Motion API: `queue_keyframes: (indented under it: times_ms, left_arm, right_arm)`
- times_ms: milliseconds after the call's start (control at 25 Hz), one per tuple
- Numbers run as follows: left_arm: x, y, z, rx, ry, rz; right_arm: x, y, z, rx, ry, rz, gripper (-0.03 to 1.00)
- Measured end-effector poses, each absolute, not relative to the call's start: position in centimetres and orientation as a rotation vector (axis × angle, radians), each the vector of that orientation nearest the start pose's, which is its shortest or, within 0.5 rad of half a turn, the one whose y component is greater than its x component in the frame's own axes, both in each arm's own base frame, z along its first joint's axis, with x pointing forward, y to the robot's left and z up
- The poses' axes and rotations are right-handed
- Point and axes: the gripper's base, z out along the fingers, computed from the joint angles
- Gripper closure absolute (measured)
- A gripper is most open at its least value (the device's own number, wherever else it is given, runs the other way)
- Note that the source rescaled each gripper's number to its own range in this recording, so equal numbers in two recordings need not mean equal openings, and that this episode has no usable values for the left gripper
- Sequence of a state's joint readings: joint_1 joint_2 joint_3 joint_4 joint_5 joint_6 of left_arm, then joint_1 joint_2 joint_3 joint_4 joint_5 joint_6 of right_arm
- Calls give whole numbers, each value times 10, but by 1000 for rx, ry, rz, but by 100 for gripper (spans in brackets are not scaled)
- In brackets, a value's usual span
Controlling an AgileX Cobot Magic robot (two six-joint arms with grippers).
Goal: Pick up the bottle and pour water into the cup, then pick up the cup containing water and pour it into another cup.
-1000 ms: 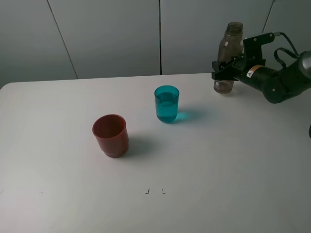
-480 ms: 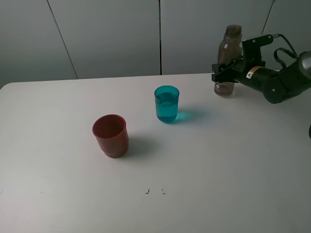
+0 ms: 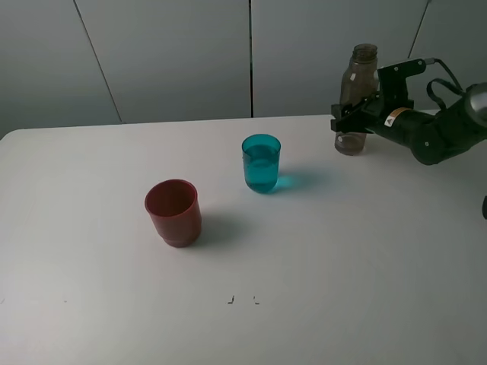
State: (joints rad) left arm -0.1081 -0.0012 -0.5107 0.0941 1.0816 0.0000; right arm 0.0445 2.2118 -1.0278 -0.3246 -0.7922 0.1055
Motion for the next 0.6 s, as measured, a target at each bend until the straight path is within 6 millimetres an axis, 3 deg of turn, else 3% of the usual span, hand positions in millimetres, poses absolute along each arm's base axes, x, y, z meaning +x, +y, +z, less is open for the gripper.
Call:
queue_keyframes:
  times_ms: [320,360,400,480,520,600]
  left_arm:
    - [-7,8,279,105,2047,45]
    - [-7,8,279,105,2047,45]
    - [-7,8,279,105,2047,45]
    - [-7,8,279,105,2047,45]
    - [-7,8,279,105,2047,45]
    - [-7,8,279,105,2047,45]
  right_arm:
    - [416,39,84,-308,1871,168,94]
    - [416,39,84,-300,1873,174,89]
    - [416,39,84,-292,1876,180,74]
    - [416,39,83,-283,1892,184,30]
    - [416,39,82,-281,1904,182,14]
    - [415,38,80,-277,1933,178,0]
